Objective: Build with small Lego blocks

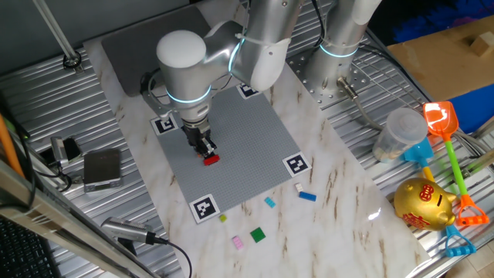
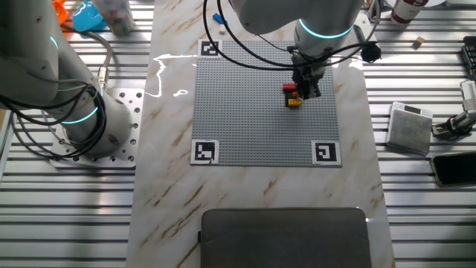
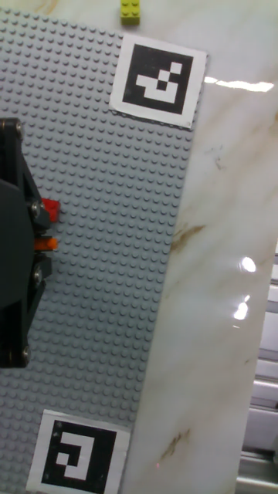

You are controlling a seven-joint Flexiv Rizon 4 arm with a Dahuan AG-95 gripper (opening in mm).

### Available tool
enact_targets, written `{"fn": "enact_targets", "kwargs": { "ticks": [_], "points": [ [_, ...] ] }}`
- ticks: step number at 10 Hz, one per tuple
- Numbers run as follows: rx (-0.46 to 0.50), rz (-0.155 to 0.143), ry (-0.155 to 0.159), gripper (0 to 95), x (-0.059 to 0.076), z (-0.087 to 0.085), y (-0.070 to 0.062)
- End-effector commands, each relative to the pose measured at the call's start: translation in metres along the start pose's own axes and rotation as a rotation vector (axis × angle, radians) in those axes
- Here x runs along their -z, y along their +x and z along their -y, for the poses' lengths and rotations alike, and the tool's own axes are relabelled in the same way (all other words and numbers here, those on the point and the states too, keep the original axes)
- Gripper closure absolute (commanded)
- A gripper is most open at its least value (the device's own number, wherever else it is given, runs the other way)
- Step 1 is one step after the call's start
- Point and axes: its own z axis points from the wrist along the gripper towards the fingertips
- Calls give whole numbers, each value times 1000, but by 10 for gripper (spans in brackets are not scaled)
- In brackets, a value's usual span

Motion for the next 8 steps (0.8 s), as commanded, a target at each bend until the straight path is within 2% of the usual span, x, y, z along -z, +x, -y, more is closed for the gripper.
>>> {"fn": "enact_targets", "kwargs": {
  "ticks": [1, 8],
  "points": [
    [0, 0, -1, 950, 1, 0, 2],
    [2, 1, 1, 950, -5, -4, 12]
  ]
}}
